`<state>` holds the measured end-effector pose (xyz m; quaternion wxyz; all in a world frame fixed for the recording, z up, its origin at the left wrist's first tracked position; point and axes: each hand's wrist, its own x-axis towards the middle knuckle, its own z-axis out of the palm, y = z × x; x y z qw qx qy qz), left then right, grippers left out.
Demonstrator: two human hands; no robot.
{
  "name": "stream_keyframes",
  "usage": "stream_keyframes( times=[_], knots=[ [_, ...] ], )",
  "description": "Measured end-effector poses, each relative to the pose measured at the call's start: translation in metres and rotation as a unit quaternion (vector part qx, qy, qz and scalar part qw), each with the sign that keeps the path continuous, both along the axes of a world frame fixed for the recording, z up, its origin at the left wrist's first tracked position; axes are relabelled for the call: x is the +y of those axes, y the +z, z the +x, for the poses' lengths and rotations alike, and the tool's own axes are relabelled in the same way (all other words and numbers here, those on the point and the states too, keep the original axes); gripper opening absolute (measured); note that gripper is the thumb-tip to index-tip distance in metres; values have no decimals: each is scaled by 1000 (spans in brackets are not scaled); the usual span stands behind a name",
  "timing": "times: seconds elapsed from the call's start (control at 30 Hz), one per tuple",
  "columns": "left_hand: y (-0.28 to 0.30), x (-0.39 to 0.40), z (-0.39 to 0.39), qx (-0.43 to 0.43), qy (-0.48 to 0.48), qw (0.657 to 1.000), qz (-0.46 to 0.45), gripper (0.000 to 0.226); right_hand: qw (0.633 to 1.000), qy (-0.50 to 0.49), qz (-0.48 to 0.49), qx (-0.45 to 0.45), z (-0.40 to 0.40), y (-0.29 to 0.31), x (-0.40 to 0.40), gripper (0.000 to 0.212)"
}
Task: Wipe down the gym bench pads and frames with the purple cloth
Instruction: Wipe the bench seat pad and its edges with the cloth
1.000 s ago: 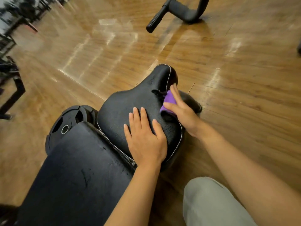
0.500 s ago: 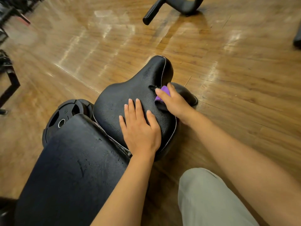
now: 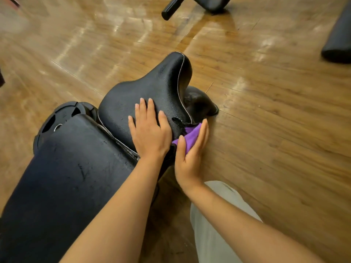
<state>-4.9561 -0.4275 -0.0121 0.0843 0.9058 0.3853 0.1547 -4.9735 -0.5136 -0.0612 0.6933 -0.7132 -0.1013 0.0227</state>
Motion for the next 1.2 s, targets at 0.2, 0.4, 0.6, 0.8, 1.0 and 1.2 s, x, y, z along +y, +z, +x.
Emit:
stream_keyframes(
  times=[0.2, 0.4, 0.6, 0.8, 1.0, 1.2],
  knots=[
    [2, 1, -2, 7, -7, 1000, -5, 60, 996, 25, 31, -80, 26, -7, 2, 63],
    [0, 2, -1, -2, -2, 1000, -7, 53, 986, 105, 14, 130, 86, 16, 6, 47],
    [0, 1, 0, -20, 3, 1000, -3, 52, 986, 100, -10, 132, 84, 24, 1, 42],
    [-2, -3, 1, -32, -7, 999, 7, 60, 993, 85, -78, -24, 46, 13, -20, 56],
    [12, -8, -9, 39, -48, 998, -13, 53, 984, 104, -145, 25, 60, 43, -47, 48],
    [77, -46, -20, 146, -171, 971, -81, 27, 952, 136, -268, 66, 70, 127, -110, 53]
  ],
)
